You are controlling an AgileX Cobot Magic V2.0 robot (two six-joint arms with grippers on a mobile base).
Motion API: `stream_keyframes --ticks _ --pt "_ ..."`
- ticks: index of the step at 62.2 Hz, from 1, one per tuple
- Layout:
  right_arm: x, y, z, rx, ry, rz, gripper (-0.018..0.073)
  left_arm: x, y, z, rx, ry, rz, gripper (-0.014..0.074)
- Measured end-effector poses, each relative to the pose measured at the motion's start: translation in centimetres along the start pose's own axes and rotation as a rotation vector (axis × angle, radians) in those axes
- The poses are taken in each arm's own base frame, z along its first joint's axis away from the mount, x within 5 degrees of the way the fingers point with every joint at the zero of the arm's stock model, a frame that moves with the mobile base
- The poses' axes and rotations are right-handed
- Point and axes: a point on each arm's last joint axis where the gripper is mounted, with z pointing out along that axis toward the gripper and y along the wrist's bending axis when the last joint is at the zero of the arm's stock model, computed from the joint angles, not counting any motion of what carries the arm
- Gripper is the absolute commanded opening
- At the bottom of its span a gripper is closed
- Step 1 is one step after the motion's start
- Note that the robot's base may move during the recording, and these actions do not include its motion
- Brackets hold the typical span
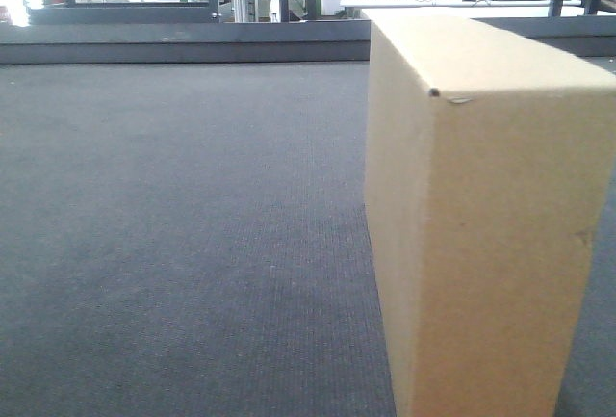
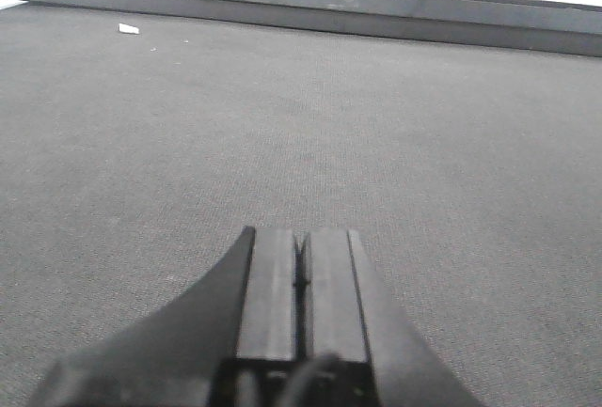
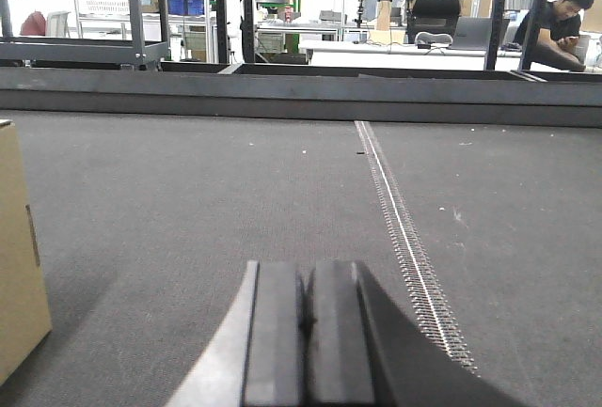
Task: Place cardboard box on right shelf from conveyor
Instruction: 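Move the open right gripper toward the cardboard box on the conveyor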
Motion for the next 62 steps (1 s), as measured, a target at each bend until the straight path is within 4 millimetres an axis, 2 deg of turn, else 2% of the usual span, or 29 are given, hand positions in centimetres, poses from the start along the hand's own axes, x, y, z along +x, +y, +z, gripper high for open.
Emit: stream_keyframes --ticks 40,46,62 --pt "-0.1 0.0 0.0 0.001 0.008 0.0 0.0039 0.0 0.0 0.0 0.0 0.0 0.0 -0.0119" --pt "-1.5 0.0 -0.2 0.004 0.032 0.0 0.0039 0.0 0.0 0.0 0.0 0.0 0.0 -0.0119" --pt "-7.2 0.2 -0.1 0.017 0.162 0.001 0.0039 0.0 0.0 0.0 0.0 0.0 0.0 -0.0119"
